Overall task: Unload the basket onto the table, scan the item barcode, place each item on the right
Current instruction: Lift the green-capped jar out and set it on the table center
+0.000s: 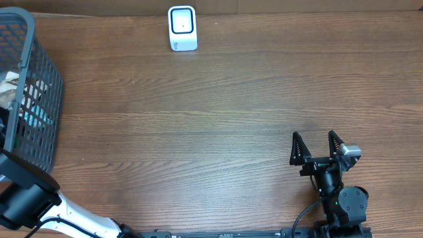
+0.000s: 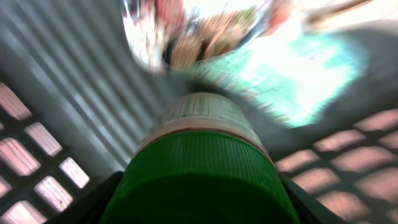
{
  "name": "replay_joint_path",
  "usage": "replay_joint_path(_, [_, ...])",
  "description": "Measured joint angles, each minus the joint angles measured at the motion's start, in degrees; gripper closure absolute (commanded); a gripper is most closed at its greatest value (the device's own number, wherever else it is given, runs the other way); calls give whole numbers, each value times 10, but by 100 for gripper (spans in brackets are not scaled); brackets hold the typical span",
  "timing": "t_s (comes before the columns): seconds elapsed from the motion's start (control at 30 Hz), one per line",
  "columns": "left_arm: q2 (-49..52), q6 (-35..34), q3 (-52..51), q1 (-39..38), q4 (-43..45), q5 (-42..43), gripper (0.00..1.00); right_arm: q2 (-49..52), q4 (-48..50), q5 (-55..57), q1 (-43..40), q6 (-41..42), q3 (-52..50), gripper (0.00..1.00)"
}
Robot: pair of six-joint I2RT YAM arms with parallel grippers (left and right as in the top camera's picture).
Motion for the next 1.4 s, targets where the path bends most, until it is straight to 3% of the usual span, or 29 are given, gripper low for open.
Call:
replay_joint_path(0.4, [-11,-10,392,-4,-157,125,57,0,0,0,0,0,0,0])
replay_joint_path(0.67, [-122,-4,468,-101,-214,178,58,0,0,0,0,0,0,0])
replay_joint_path(0.87, [-141,19,461,-260,-260,171,59,0,0,0,0,0,0,0])
replay_joint_path(1.1, [-121,24,342,-434,-257,151,62,0,1,0,0,0,0,0])
replay_joint_path(1.4, [-79,-1,94,-636,-77,128,61,0,0,0,0,0,0,0])
